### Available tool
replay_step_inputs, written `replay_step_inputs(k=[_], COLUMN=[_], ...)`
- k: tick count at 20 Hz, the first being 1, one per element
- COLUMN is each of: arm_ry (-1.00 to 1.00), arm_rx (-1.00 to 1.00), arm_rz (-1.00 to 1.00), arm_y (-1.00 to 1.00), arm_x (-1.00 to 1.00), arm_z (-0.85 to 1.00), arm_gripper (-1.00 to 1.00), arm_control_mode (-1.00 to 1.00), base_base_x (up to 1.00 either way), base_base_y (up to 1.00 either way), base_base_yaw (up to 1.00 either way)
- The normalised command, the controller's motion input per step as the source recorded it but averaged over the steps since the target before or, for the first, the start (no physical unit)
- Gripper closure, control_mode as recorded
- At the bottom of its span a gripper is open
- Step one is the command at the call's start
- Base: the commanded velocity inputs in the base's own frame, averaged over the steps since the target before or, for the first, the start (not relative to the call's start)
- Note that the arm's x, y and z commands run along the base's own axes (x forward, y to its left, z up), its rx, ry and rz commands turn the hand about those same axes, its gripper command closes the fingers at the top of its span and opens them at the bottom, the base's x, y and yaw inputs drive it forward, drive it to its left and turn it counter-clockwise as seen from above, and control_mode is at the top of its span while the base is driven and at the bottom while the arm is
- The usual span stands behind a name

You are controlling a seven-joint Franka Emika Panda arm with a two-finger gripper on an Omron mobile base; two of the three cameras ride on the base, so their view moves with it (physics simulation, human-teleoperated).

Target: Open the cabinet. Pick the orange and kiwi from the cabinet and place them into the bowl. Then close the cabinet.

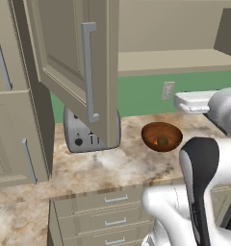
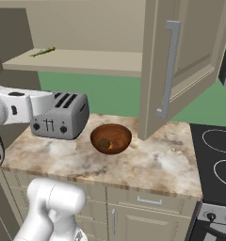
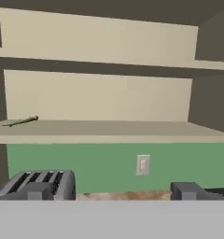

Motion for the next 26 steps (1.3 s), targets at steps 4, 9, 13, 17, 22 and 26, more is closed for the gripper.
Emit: replay_step_inputs(k=[4, 9, 13, 17, 22, 26], arm_ry=[-0.08, 0.0, -0.04, -0.17, -0.18, -0.16], arm_rx=[0.0, 0.0, 0.0, 0.0, 0.0, 0.0], arm_rz=[0.01, 0.01, 0.01, 0.0, 0.0, 0.0], arm_y=[0.27, 0.12, 0.26, 0.58, 0.79, 0.73], arm_x=[-1.0, -0.94, -0.73, -0.04, 0.06, 0.2], arm_z=[0.35, -0.08, -0.08, 0.0, 0.0, -0.02], arm_gripper=[-1.0, -1.0, -1.0, -1.0, -1.0, -1.0], arm_control_mode=[-1.0, -1.0, -1.0, -1.0, -1.0, -1.0], base_base_x=[0.0, 0.0, 0.0, 0.0, 0.0, 0.0], base_base_y=[0.0, 0.0, 0.0, 0.0, 0.0, 0.0], base_base_yaw=[0.0, 0.0, 0.0, 0.0, 0.0, 0.0])
